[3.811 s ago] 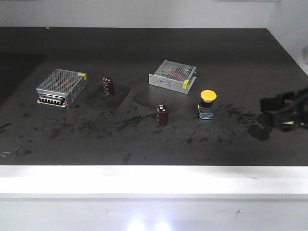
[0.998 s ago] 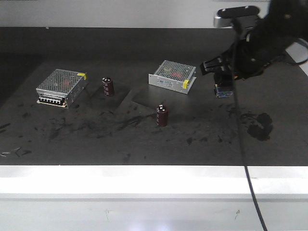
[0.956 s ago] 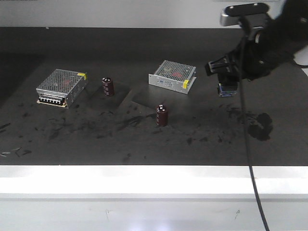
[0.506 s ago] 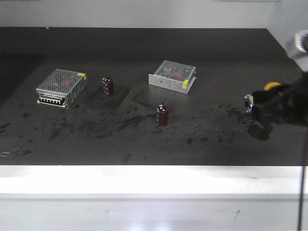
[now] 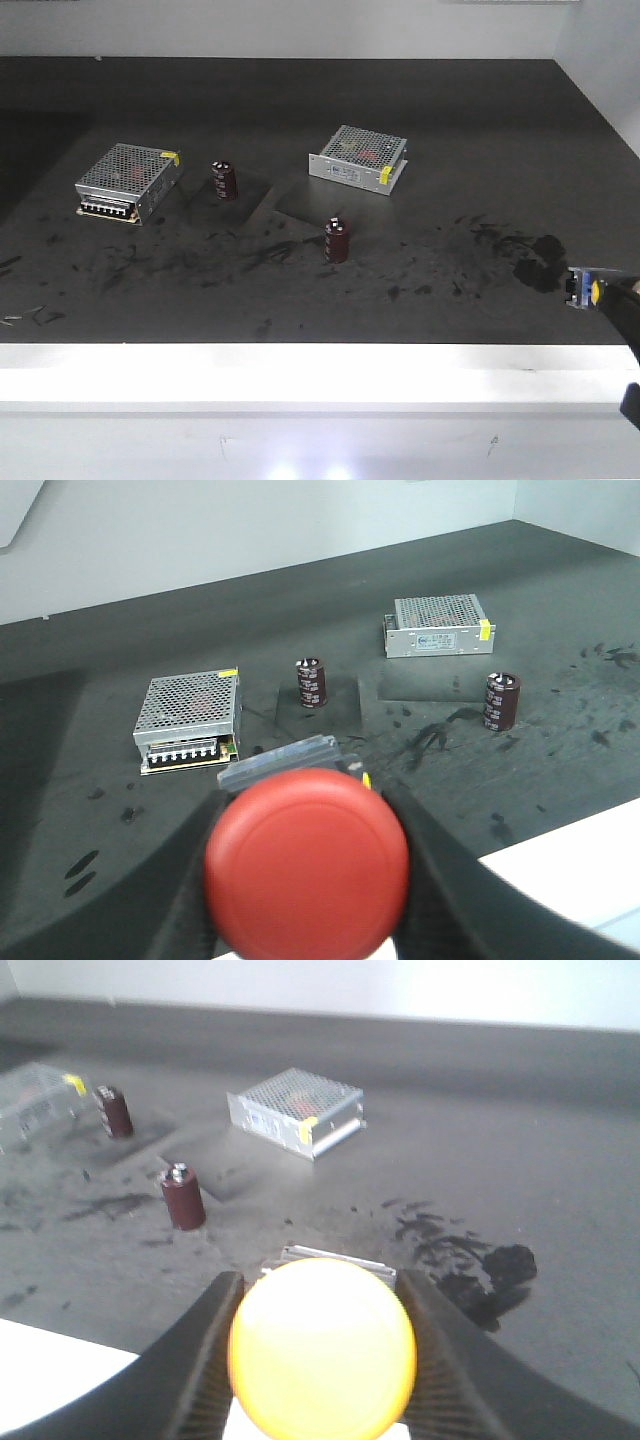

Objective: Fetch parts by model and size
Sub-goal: 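Lift the yellow-capped button with the right gripper and retract, then drive the base to the bench with the red tray, holding both buttons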

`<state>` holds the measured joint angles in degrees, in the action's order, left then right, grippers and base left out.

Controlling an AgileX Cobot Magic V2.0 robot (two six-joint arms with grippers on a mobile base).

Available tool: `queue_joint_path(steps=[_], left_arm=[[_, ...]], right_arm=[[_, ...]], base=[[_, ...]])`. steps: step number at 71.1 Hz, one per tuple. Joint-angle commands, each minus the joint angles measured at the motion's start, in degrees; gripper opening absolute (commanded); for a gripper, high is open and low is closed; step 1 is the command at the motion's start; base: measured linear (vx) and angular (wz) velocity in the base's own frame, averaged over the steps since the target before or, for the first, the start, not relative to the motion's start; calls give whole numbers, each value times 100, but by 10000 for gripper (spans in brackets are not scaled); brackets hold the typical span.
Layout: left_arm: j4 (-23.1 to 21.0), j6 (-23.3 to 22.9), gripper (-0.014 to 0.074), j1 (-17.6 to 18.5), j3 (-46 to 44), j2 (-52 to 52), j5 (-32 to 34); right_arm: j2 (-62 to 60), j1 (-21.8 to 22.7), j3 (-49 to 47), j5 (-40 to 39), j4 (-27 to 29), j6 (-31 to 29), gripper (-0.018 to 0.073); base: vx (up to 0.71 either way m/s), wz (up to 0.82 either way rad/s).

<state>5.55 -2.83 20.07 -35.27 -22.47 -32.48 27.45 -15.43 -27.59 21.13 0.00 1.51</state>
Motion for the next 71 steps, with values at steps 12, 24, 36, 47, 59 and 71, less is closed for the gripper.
queue_joint_path(steps=[12, 24, 36, 47, 59, 71], left_arm=[[-8, -5, -6, 32, -157, -51, 468], [-8, -5, -6, 32, -157, -51, 468], [-8, -5, -6, 32, -157, -51, 468], [-8, -5, -6, 32, -157, -51, 468], [-8, -5, -6, 32, -157, -51, 468], [-8, -5, -6, 32, -157, -51, 468]], right_arm=[[-332, 16, 178, -957, -35, -38, -10], [-332, 16, 171, -968, 0, -33, -10], [-332, 16, 171, -962, 0, -33, -10], [-332, 16, 171, -962, 0, -33, -10], [-332, 16, 171, -962, 0, -33, -10], [-332, 16, 171, -962, 0, -33, -10]], base=[[0, 0], [0, 0], [0, 0], [0, 0], [0, 0], [0, 1]])
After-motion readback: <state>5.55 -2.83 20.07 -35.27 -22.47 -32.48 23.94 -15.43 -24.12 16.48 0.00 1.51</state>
